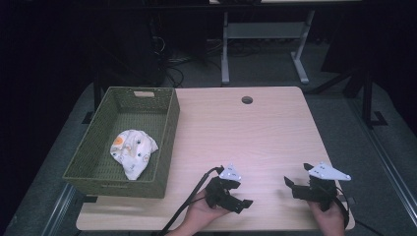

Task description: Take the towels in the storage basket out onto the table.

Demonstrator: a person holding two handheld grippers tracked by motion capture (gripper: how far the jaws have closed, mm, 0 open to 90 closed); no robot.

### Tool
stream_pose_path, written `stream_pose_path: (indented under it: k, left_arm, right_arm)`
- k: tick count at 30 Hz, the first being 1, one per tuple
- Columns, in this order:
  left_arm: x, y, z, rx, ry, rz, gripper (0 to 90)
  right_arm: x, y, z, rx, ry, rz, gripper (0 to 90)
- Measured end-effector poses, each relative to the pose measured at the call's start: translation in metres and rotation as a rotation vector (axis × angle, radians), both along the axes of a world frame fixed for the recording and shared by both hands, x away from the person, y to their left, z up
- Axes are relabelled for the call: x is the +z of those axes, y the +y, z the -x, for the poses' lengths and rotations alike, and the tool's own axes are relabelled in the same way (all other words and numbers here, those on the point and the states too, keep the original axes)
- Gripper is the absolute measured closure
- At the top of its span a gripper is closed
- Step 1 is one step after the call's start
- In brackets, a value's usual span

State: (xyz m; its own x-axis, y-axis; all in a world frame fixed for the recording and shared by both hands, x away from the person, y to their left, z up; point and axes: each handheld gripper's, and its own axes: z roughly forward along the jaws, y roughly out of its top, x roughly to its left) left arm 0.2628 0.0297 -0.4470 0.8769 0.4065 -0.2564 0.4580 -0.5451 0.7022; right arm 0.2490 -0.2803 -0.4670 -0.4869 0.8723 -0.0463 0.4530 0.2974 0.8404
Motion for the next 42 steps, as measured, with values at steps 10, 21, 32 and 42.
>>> stream_pose_path:
  k: [10,21,32,42]
  left_arm:
    - [0.016,0.011,-0.015,0.019,-0.039,-0.004,24.8]
    - [0.032,0.036,-0.026,0.027,-0.039,-0.026,24.6]
    - [0.056,0.047,-0.039,0.028,0.001,-0.029,24.9]
    - [0.090,0.061,-0.055,0.049,0.018,-0.071,24.4]
  right_arm:
    - [0.001,0.000,0.002,-0.002,0.003,-0.002,13.6]
    - [0.005,0.003,0.006,0.012,-0.010,-0.003,13.6]
    - [0.004,0.006,0.005,0.012,-0.008,0.010,13.6]
    - [0.005,0.007,0.006,0.011,-0.014,0.011,13.6]
